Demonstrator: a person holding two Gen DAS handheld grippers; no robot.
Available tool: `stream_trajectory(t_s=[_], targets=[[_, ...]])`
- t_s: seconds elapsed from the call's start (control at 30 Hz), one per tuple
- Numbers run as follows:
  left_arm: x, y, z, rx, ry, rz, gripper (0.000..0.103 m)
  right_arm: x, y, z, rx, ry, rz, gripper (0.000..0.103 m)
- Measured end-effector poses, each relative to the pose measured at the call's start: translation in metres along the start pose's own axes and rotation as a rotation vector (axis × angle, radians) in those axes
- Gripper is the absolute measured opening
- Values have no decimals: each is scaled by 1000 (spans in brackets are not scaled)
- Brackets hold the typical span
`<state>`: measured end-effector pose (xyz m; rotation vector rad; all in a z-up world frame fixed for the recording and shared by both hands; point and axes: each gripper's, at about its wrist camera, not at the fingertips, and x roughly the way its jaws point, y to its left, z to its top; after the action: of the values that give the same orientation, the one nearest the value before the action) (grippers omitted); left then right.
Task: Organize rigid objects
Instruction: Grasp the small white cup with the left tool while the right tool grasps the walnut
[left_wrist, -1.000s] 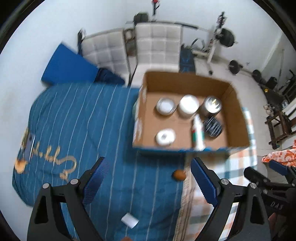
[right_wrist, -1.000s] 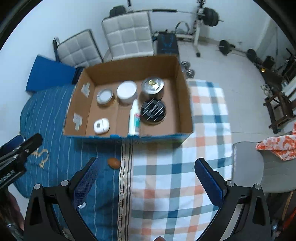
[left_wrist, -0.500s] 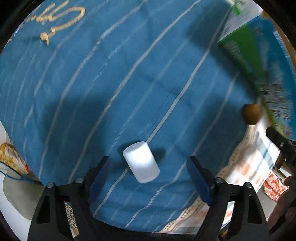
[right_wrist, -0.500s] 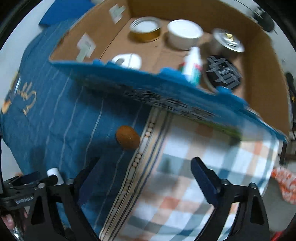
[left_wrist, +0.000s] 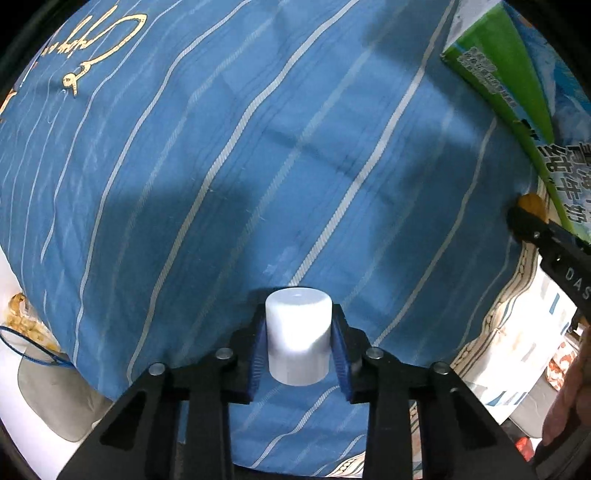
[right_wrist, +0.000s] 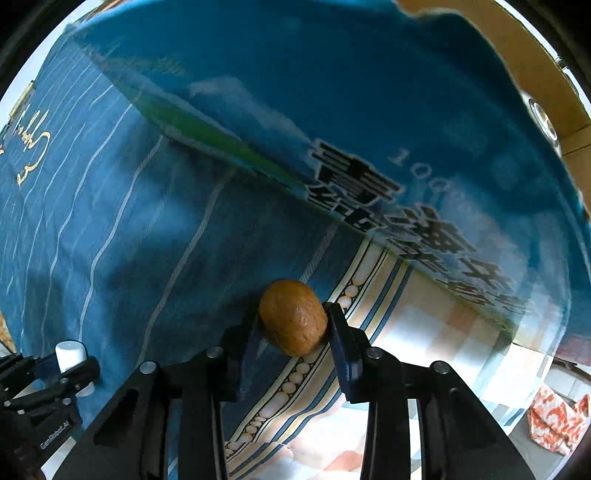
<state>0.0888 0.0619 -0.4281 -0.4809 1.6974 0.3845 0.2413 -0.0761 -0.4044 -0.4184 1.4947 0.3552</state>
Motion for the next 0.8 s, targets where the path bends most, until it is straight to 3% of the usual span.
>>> stream_trajectory(t_s=[0.3,0.6,0.8], targets=[[-21,-25,-14,79,-36,-5,29,-11,-17,-50,94,15,37,38],[-32,-77,-26,193,-48,-13,29,-10,-40,-127,286,66,98,38],[-37,-115,-36,267,-57,2,29,0,-48,-159,364,90,113,38]])
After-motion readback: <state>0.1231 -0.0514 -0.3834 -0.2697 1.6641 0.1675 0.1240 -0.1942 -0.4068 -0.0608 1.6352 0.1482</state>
